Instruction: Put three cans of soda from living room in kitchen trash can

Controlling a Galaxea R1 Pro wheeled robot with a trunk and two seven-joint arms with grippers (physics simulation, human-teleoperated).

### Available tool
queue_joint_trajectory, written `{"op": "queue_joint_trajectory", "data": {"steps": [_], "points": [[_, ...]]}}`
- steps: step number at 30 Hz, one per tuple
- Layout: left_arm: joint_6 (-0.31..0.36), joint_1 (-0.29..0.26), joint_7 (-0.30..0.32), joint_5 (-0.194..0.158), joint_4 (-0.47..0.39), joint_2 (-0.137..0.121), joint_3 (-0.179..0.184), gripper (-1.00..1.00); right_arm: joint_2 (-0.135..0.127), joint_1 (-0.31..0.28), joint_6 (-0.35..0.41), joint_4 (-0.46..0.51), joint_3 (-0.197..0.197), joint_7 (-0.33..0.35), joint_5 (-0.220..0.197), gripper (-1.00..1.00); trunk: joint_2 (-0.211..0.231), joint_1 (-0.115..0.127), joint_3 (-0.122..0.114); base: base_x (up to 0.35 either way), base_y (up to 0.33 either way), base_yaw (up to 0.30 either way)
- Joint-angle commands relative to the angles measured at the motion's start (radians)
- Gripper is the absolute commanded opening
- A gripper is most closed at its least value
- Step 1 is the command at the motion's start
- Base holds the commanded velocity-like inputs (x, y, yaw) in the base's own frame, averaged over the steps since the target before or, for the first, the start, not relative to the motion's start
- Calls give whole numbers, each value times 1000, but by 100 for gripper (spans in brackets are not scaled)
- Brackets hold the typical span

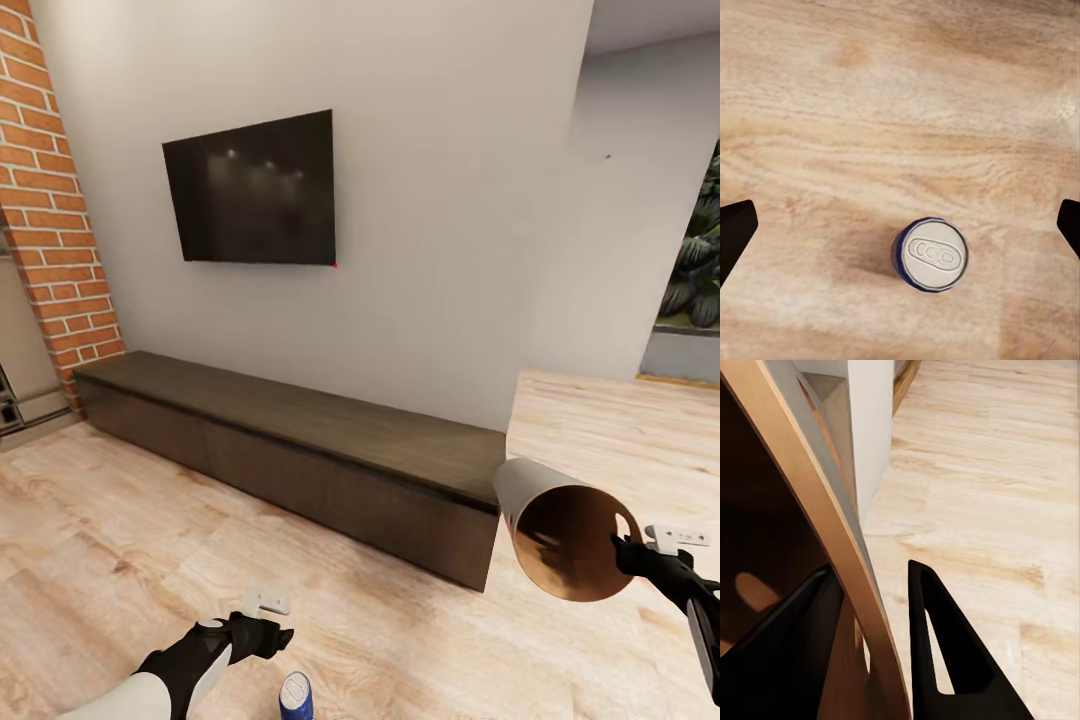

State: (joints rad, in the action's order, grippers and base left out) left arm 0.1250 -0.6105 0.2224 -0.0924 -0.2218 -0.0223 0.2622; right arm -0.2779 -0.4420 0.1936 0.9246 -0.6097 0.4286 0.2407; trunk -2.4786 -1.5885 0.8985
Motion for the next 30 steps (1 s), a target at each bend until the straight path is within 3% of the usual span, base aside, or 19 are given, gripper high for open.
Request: {"op": "queue_joint_trajectory", "data": {"steps": [1,4,7,12,23,30], "points": [[-1,0,0,0,0,2,0,100,0,-2,1,1,-1,5,-12,-100,-7,-4,3,0,0,0],[-3,0,0,2,0,8,1,100,-2,-5,1,0,-6,4,-12,-100,-22,-12,13,0,0,0],[-28,0,0,5,1,13,1,100,-4,-11,1,-2,-37,3,-11,-100,-22,-13,25,0,0,0],[-40,0,1,4,1,16,2,100,-6,-20,1,-14,-52,2,-11,-100,-22,-13,25,0,0,0],[-43,0,1,3,1,16,2,100,4,-23,-20,-20,-44,4,-9,-100,-22,-13,24,0,0,-9],[-44,0,1,4,1,16,2,100,5,-24,-17,-21,-42,5,-9,-100,-22,-13,20,0,0,-200]]}}
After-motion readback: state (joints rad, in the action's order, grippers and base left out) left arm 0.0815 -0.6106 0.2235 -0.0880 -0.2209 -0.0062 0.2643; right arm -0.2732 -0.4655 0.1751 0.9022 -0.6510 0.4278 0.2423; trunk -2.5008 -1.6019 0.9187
